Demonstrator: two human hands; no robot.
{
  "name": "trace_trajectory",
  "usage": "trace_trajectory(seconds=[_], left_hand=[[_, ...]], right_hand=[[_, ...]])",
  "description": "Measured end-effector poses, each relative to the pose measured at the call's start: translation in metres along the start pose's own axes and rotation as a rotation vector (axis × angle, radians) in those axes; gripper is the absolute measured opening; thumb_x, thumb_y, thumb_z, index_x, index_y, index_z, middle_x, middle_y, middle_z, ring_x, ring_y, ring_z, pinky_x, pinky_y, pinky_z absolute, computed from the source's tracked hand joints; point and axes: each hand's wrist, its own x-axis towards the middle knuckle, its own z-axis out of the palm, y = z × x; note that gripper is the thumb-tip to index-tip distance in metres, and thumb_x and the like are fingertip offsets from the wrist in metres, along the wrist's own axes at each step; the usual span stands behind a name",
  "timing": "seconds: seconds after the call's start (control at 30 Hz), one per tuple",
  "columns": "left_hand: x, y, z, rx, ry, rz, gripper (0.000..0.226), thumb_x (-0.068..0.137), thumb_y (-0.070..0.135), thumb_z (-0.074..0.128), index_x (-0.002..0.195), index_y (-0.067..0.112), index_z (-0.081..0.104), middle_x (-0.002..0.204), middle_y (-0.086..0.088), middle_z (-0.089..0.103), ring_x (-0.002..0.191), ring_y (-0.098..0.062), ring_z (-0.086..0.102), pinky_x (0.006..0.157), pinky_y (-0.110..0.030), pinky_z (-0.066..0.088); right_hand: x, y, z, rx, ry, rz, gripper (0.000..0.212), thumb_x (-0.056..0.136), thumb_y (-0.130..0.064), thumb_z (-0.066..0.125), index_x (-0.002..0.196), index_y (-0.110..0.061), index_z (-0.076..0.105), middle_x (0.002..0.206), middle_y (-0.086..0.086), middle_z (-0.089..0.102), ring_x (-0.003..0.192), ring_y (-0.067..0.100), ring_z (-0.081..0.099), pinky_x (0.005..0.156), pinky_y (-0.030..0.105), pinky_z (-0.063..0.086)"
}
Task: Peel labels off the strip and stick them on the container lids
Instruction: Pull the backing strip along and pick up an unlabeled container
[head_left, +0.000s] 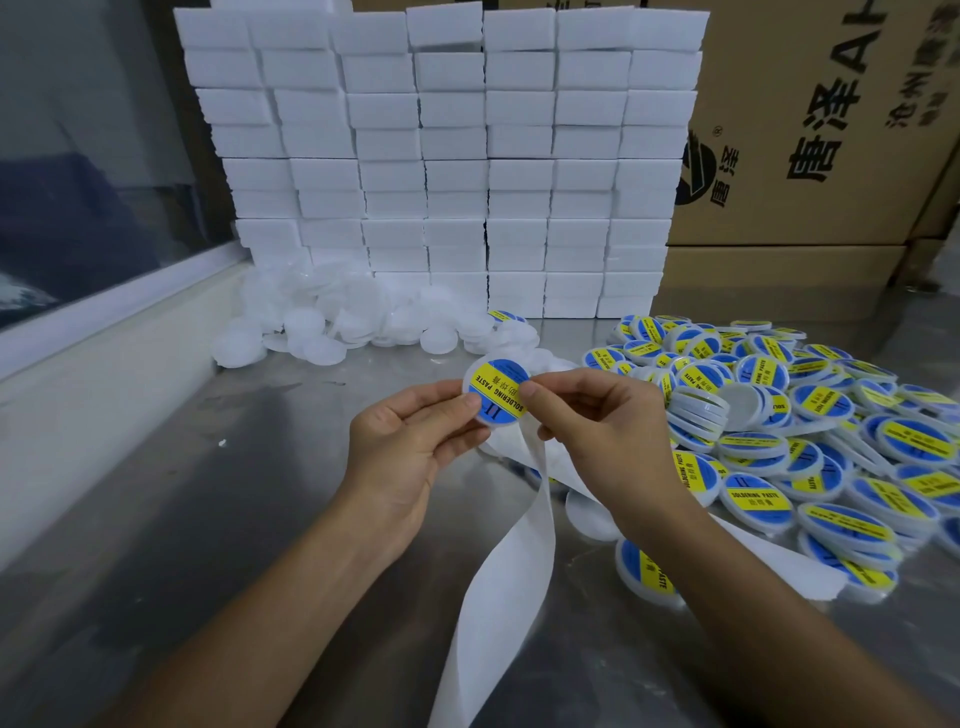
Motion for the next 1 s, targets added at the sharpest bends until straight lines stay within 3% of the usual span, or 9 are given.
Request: trace_trajectory(seconds=[0.2,0.33,0.43,0.53,0.63,0.77,0.83,0.93,1.0], left_hand=[[-0.001,0.000,0.001,0.053,-0.019,0.029,0.033,0.058,0.012,0.077,0.088,0.002,0.069,0.083,-0.018,0.074,0.074,-0.025,0.074,0.063,-0.026,0.058],[-0.005,-0.001,0.006,0.032,-0.133,0.042,0.034,0.061,0.007,0.075,0.095,0.008,0.074,0.087,-0.016,0.074,0.082,-0.027,0.073,0.071,-0.029,0.058],[-0.005,0.001,0.007,-0.067,-0.210,0.027,0.037,0.065,0.001,0.070,0.101,0.010,0.073,0.081,-0.011,0.073,0.088,-0.026,0.073,0.076,-0.030,0.058],[-0.006,0.003,0.007,-0.114,-0.268,0.002,0.042,0.073,0.000,0.063,0.114,0.007,0.068,0.090,-0.012,0.074,0.097,-0.027,0.071,0.079,-0.030,0.058],[-0.008,0.004,0.008,-0.107,-0.321,-0.032,0.037,0.080,0.004,0.058,0.114,0.011,0.070,0.109,-0.015,0.072,0.102,-0.029,0.070,0.079,-0.028,0.057],[-0.010,0.004,0.010,-0.079,-0.376,-0.053,0.031,0.083,0.008,0.056,0.105,0.015,0.076,0.110,-0.012,0.073,0.099,-0.028,0.071,0.078,-0.026,0.057],[-0.009,0.003,0.010,-0.072,-0.377,-0.049,0.031,0.082,0.010,0.056,0.105,0.018,0.076,0.110,-0.009,0.073,0.100,-0.024,0.071,0.078,-0.024,0.057],[-0.008,0.003,0.008,-0.082,-0.363,-0.044,0.030,0.077,0.015,0.062,0.104,0.018,0.076,0.109,-0.008,0.074,0.099,-0.020,0.071,0.078,-0.027,0.057],[-0.008,0.002,0.008,-0.047,-0.386,-0.030,0.032,0.074,0.022,0.067,0.104,0.018,0.076,0.108,-0.008,0.074,0.097,-0.022,0.071,0.079,-0.032,0.057]], right_hand=[[-0.001,0.007,-0.001,-0.272,0.061,-0.140,0.007,0.082,-0.015,0.076,0.085,-0.021,0.074,0.078,-0.007,0.074,0.062,0.016,0.067,0.060,0.030,0.058],[-0.002,0.011,0.002,-0.383,0.140,-0.307,0.012,0.082,-0.017,0.077,0.092,-0.021,0.072,0.088,-0.004,0.069,0.066,0.008,0.064,0.058,0.023,0.053],[-0.004,0.011,0.007,-0.384,0.124,-0.342,0.033,0.079,-0.022,0.080,0.109,-0.024,0.067,0.103,-0.002,0.061,0.070,0.007,0.066,0.057,0.016,0.049],[-0.005,0.010,0.010,-0.272,0.027,-0.230,0.054,0.079,-0.022,0.080,0.125,-0.031,0.056,0.094,-0.012,0.063,0.063,0.005,0.066,0.056,0.014,0.047],[-0.001,0.007,0.005,-0.217,0.012,-0.215,0.034,0.084,-0.016,0.075,0.116,-0.016,0.065,0.077,-0.004,0.070,0.056,0.006,0.065,0.055,0.016,0.050],[0.001,0.001,-0.001,-0.095,0.036,-0.175,0.017,0.090,-0.011,0.066,0.105,-0.004,0.070,0.069,-0.004,0.072,0.054,0.003,0.064,0.051,0.014,0.047],[0.000,-0.001,0.000,-0.094,0.009,-0.147,0.017,0.089,-0.014,0.068,0.104,-0.008,0.071,0.070,-0.004,0.072,0.050,0.006,0.063,0.050,0.018,0.048],[-0.005,-0.006,0.004,-0.065,-0.068,-0.075,0.019,0.075,-0.029,0.079,0.093,-0.029,0.071,0.081,-0.004,0.074,0.044,0.011,0.060,0.047,0.023,0.050],[-0.006,-0.007,0.006,-0.012,-0.065,-0.048,0.020,0.068,-0.036,0.079,0.085,-0.029,0.072,0.076,-0.001,0.073,0.047,0.011,0.059,0.047,0.022,0.049]])
